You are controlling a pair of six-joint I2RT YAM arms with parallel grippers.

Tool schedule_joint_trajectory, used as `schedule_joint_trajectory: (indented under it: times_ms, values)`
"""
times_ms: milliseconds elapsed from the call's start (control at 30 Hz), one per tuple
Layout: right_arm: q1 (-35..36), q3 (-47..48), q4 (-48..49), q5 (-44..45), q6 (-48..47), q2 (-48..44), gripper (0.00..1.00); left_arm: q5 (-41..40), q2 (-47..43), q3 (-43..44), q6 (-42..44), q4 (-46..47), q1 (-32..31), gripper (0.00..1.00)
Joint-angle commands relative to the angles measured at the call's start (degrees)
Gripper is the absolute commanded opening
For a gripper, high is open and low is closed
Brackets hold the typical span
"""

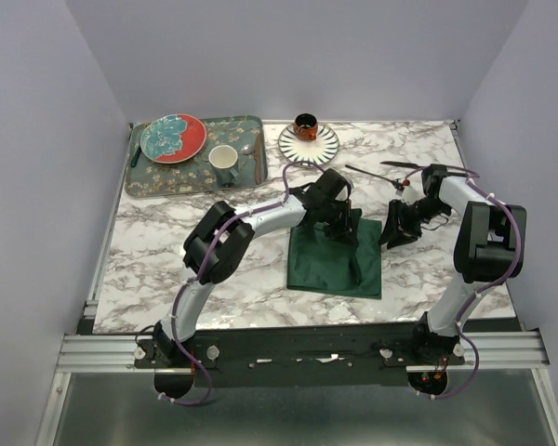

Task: Fold the napkin into a case and place the utensils inside
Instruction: Fold the rectangle-folded napkin at the center of the board.

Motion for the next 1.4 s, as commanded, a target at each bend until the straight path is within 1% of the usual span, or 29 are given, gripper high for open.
schedule_joint_trajectory:
  times_ms: [0,33,100,133,167,233,333,467,533,633,667,833,933,1000,1200,1300,1367]
  values:
    - [0.08,-0.72,1.49,-3.50,0.75,-0.69,0.45,2.49,1.42,1.17,-0.91,2.20,-0.40,0.21]
    - [0.00,-0.72,1.67,-3.77,0.84,-0.60,0.46,2.93,0.81,1.08,-0.73,2.46,-0.22,0.27]
    - [0.08,-0.64,1.84,-4.56,0.93,-0.51,0.45,3.45,-0.59,0.04,0.67,2.99,0.30,0.34]
    - [0.17,-0.46,1.93,-4.65,0.93,-0.43,0.45,4.07,-2.60,-0.50,1.29,3.16,0.57,0.43]
    - [0.17,-0.20,1.93,-5.17,0.93,-0.42,0.45,4.25,-3.84,-1.20,2.25,3.17,1.35,0.48]
    - [0.52,0.06,2.11,-5.44,0.93,-0.51,0.44,4.25,-7.78,-3.74,5.40,2.64,2.50,0.51]
    - [1.75,0.33,3.07,-4.83,1.45,-0.95,0.43,2.85,-13.67,-8.49,9.71,1.06,5.84,0.51]
    - [4.65,0.86,4.48,-2.20,2.33,-1.13,0.41,0.74,-18.88,-13.94,13.59,-2.10,11.19,0.52]
    - [6.05,1.21,5.53,-1.23,2.77,-1.04,0.41,-0.05,-21.50,-17.45,14.47,-2.19,14.26,0.52]
    - [6.76,2.26,5.80,1.23,3.56,-0.08,0.40,-0.94,-24.41,-20.88,15.71,-2.37,17.34,0.52]
    - [8.07,2.44,5.89,2.63,3.91,0.01,0.40,-1.37,-25.12,-21.76,15.97,-2.11,17.88,0.52]
    - [10.36,2.62,5.80,5.98,4.35,0.98,0.40,-2.34,-28.64,-24.58,16.94,-1.40,19.29,0.52]
    - [11.86,2.26,5.71,7.56,4.35,1.07,0.40,-2.35,-28.99,-24.93,16.85,-1.40,19.47,0.52]
    - [12.82,2.18,5.80,9.32,4.53,0.89,0.39,-2.61,-29.17,-24.93,16.94,-1.67,19.56,0.52]
    - [13.71,2.35,6.59,12.75,5.06,1.24,0.40,-2.52,-30.13,-25.46,17.11,-1.41,19.91,0.51]
    - [13.79,4.19,7.03,12.23,5.06,1.16,0.40,-2.61,-30.84,-25.81,17.99,-1.23,20.17,0.52]
    - [13.71,7.08,6.42,11.96,5.06,1.86,0.40,-2.52,-31.36,-26.51,18.26,-0.62,20.70,0.51]
